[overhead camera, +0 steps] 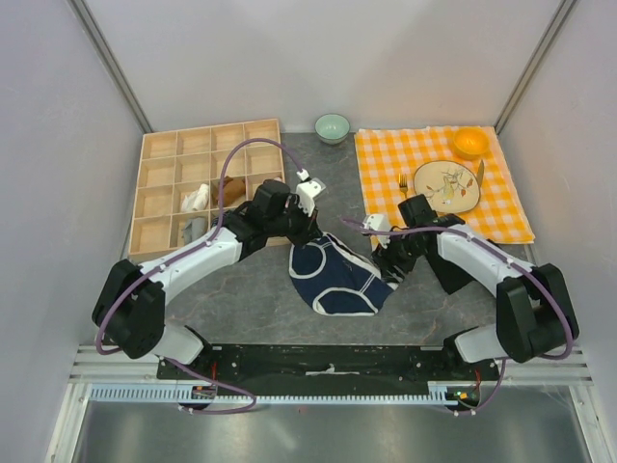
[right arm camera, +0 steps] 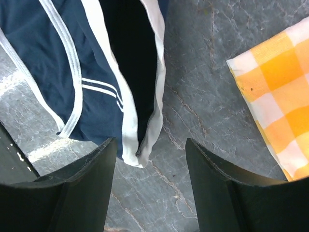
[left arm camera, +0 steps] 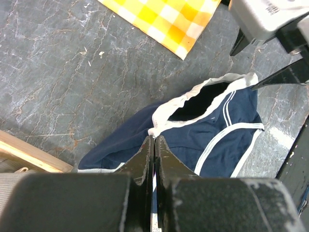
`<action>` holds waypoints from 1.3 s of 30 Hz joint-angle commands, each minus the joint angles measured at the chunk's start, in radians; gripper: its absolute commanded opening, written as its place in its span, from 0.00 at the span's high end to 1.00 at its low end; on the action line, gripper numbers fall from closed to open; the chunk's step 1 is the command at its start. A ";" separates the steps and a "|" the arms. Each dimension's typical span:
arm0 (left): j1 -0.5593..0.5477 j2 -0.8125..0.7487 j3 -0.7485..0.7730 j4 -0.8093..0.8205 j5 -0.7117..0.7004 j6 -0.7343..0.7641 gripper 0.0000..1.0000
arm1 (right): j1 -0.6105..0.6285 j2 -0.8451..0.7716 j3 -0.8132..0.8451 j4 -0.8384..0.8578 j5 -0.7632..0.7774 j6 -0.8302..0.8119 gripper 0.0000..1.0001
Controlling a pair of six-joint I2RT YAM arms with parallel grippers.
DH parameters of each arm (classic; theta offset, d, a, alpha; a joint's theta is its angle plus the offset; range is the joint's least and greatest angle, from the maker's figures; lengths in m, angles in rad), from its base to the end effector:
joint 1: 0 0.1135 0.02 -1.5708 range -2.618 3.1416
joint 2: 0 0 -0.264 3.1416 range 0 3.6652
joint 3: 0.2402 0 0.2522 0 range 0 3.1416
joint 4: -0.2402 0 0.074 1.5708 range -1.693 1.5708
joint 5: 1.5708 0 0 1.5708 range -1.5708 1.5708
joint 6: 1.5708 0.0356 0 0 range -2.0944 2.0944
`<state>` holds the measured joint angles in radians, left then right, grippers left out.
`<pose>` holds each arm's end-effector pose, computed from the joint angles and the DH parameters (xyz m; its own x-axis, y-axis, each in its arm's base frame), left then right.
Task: Roll the underwear
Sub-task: Flatten out the underwear at the center of the board.
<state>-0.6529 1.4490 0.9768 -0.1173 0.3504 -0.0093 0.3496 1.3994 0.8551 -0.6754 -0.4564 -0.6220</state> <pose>0.2489 -0.2057 0.2578 -0.4490 0.3324 -0.8294 0.7931 0.5758 -0.1986 0.2314 0.1011 0.1986 -0.4549 -0.7225 -0.5206 -0.8796 0.4558 0.1359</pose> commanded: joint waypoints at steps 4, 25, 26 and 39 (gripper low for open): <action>0.013 0.001 0.034 0.028 0.045 -0.034 0.98 | 0.008 0.118 0.021 -0.049 -0.031 -0.005 0.36; 0.015 -0.330 0.028 -0.231 0.140 -0.208 0.98 | 0.080 -0.229 0.295 -0.433 -0.002 -0.266 1.00; 0.013 -0.392 0.014 -0.248 0.151 -0.224 0.98 | 0.094 -0.249 0.308 -0.456 -0.008 -0.287 1.00; -0.016 -0.746 -0.023 -0.432 0.306 -0.417 0.98 | 0.232 -0.390 0.397 -0.703 -0.183 -0.295 1.00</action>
<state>-0.6647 0.7467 0.9710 -0.4648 0.5697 -0.3199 0.5755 1.0149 1.1999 -1.2652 -0.5323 -0.8841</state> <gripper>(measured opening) 0.026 0.010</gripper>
